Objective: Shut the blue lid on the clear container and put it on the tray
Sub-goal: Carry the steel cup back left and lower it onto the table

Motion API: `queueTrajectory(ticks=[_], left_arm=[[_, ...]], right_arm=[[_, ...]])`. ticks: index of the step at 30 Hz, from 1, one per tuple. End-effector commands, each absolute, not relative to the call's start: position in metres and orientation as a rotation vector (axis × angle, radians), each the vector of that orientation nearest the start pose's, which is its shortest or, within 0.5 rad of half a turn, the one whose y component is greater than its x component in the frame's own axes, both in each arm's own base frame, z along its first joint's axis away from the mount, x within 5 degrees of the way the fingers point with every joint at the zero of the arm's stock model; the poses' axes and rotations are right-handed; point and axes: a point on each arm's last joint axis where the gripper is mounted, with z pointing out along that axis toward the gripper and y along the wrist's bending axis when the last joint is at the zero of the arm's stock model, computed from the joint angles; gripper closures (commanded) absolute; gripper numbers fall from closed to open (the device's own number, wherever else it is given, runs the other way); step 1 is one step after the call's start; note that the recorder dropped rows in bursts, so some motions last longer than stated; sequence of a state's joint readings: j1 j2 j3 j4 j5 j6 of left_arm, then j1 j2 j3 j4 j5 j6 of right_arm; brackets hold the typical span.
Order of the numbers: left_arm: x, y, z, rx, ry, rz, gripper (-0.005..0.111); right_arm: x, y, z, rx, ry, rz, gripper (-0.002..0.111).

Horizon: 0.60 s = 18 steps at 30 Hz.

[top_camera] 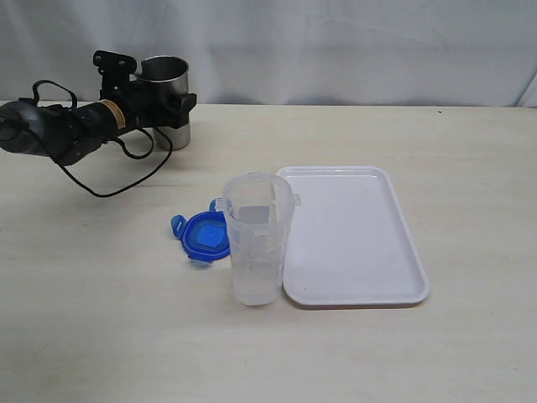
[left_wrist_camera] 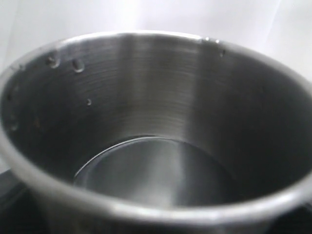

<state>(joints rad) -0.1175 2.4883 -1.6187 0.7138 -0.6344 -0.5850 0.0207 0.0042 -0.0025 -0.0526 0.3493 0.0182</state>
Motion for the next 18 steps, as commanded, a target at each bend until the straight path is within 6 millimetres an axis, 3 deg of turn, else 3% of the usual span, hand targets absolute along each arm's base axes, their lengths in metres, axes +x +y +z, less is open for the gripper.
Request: queueTrajectory(ticks=[1,13,18], left_arm=[[0.5128,-0.0969,0.0785,0.434,1.829,-0.436,0.039],[0.5128,-0.0967,0.0782,0.405,1.841,-0.455,0.038],[0.5110,-0.1018,0.0798,0.426,1.823,-0.498,0.016]], right_arm=[[0.0535,-0.0010,0.1821,-0.040,1.827,-0.039,0.104],[0.0535,-0.0010,0.1821,-0.040,1.827,-0.039,0.104],[0.0535,-0.0010,0.1821,-0.040,1.827,-0.039,0.104]])
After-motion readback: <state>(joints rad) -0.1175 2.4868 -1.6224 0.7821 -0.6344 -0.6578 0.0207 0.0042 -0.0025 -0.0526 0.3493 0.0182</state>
